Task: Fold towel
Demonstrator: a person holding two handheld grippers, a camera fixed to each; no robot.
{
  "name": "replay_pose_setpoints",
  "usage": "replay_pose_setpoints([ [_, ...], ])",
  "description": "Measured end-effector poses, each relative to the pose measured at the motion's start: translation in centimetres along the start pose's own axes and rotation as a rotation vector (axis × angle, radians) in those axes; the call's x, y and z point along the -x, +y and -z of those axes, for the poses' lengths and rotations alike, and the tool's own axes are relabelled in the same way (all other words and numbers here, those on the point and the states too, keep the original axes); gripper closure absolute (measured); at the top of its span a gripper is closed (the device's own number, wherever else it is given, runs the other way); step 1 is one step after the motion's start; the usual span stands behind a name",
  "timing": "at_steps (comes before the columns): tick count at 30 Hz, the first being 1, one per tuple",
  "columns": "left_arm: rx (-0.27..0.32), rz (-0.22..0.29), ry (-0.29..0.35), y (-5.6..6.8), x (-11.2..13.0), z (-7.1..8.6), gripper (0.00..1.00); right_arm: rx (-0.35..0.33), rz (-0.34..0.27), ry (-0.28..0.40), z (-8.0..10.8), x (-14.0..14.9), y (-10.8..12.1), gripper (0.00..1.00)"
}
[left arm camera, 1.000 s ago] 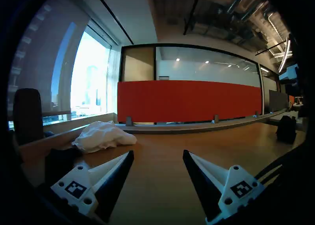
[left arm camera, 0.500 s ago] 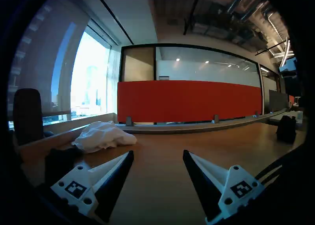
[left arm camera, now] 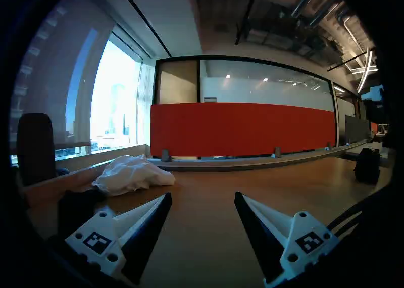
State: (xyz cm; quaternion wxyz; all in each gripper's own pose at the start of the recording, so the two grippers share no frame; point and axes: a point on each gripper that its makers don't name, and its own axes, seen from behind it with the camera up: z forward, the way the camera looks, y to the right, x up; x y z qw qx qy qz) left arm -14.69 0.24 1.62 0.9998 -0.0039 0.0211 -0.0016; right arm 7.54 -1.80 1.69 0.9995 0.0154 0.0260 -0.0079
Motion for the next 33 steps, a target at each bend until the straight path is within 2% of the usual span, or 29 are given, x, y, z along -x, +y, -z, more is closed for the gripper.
replay_pose_setpoints([
  [15, 0.000, 0.000, 0.000, -0.1, 0.0, 0.0, 0.08, 0.021, 0.031, 0.006, 0.0, 5.7, 0.6, 0.00],
  [33, -0.001, 0.000, 0.000, -0.1, 0.1, 0.1, 0.07, 0.043, -0.018, -0.048, 0.4, 14.0, 2.0, 0.01],
])
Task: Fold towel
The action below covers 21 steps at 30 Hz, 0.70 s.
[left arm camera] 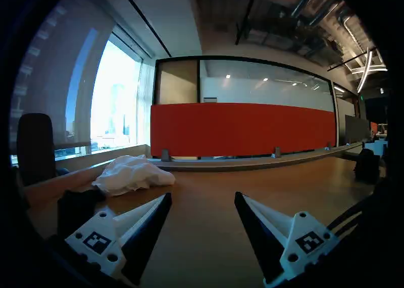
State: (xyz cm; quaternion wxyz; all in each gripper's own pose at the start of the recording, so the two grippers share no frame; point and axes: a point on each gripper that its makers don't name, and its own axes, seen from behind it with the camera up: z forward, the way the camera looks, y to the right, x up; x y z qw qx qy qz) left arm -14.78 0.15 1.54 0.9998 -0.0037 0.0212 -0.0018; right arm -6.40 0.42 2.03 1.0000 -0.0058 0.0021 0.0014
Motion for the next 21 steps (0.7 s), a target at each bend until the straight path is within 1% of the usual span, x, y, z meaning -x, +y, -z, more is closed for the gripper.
replay_pose_setpoints([
  [12, 0.000, 0.000, 0.000, 0.0, 0.0, 0.0, 0.08, 0.003, 0.015, -0.009, -0.4, 3.0, 0.3, 0.00],
  [18, 0.000, 0.000, 0.000, 0.0, 0.0, 0.0, 0.08, -0.002, 0.019, -0.008, -0.2, 3.8, 0.0, 0.01],
  [21, 0.000, 0.000, 0.000, 0.0, 0.0, 0.0, 0.07, -0.004, 0.018, 0.004, -0.1, 3.8, 0.0, 0.00],
])
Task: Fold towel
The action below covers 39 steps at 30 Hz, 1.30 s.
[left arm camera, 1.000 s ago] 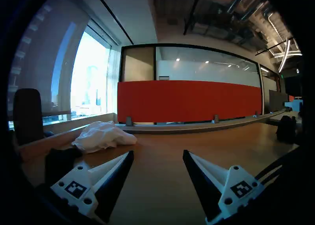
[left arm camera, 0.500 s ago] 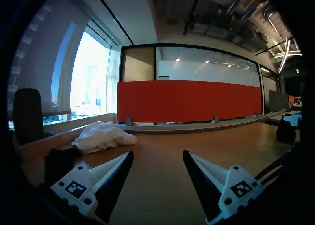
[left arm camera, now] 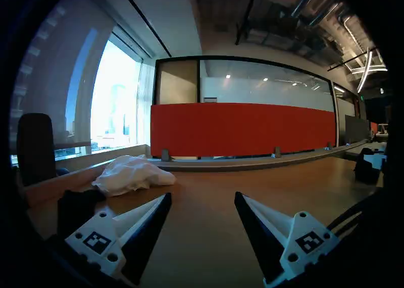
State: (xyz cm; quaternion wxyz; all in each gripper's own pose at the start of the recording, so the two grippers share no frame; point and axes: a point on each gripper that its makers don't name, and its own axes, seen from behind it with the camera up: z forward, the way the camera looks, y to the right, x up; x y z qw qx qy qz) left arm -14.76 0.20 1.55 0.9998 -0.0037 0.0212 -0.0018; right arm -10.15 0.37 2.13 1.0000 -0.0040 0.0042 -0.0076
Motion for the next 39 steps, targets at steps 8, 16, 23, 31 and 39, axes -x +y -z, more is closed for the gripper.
replay_pose_setpoints([
  [8, 0.000, 0.000, 0.000, 0.0, 0.0, 0.0, 0.08, -0.002, -0.001, 0.018, 0.4, -0.5, -0.2, 0.00],
  [16, 0.000, 0.000, 0.000, 0.0, 0.0, 0.0, 0.08, -0.016, -0.004, 0.019, 0.7, -0.7, -0.5, 0.00],
  [23, 0.000, 0.000, 0.000, 0.0, 0.0, 0.0, 0.07, -0.020, -0.004, 0.019, 1.0, -0.7, -0.7, 0.00],
  [31, 0.000, 0.000, 0.000, 0.0, 0.0, 0.0, 0.08, -0.023, -0.004, 0.020, 1.2, -0.6, -0.9, 0.01],
  [39, 0.000, 0.000, 0.000, 0.0, 0.0, 0.0, 0.08, -0.023, -0.004, 0.019, 1.2, -0.6, -0.9, 0.00],
])
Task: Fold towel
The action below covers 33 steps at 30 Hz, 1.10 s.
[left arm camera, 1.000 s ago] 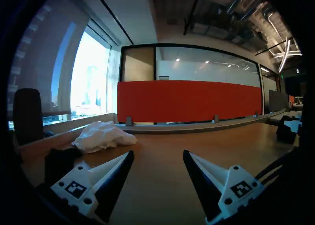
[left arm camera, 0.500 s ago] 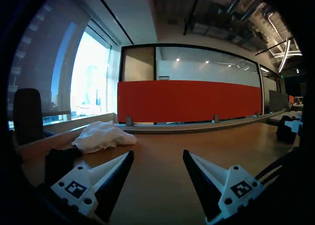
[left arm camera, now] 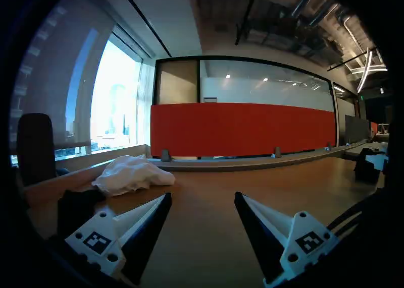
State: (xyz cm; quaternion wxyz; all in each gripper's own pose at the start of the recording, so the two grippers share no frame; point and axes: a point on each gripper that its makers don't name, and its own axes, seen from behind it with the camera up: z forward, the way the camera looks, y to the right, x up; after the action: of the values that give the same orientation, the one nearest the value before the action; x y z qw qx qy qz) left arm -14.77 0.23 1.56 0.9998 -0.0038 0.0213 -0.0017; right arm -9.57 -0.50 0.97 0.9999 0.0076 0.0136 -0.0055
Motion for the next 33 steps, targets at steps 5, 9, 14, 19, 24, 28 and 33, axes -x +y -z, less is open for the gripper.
replay_pose_setpoints([
  [5, 0.000, 0.000, 0.000, 0.03, 0.01, 0.01, 0.07, 0.001, 0.000, 0.000, 0.05, -0.07, -0.04, 0.00],
  [9, 0.000, 0.000, 0.000, 0.03, -0.01, 0.00, 0.08, 0.001, 0.000, 0.000, 0.07, -0.06, -0.05, 0.00],
  [14, 0.000, 0.000, 0.000, 0.04, -0.01, 0.00, 0.08, 0.001, 0.000, 0.000, 0.09, -0.04, -0.07, 0.00],
  [19, 0.000, 0.000, -0.001, 0.04, -0.03, 0.02, 0.08, 0.001, -0.001, 0.000, 0.10, -0.05, -0.10, 0.00],
  [24, 0.000, 0.000, -0.001, 0.03, -0.12, 0.06, 0.08, 0.001, -0.001, 0.000, 0.11, -0.08, -0.06, 0.00],
  [28, 0.000, 0.000, -0.001, 0.00, -0.26, 0.10, 0.08, 0.001, -0.001, 0.000, 0.08, -0.10, -0.02, 0.00],
  [33, 0.000, 0.000, -0.002, -0.01, -0.41, 0.14, 0.08, 0.001, -0.001, 0.000, 0.09, -0.11, -0.06, 0.00],
])
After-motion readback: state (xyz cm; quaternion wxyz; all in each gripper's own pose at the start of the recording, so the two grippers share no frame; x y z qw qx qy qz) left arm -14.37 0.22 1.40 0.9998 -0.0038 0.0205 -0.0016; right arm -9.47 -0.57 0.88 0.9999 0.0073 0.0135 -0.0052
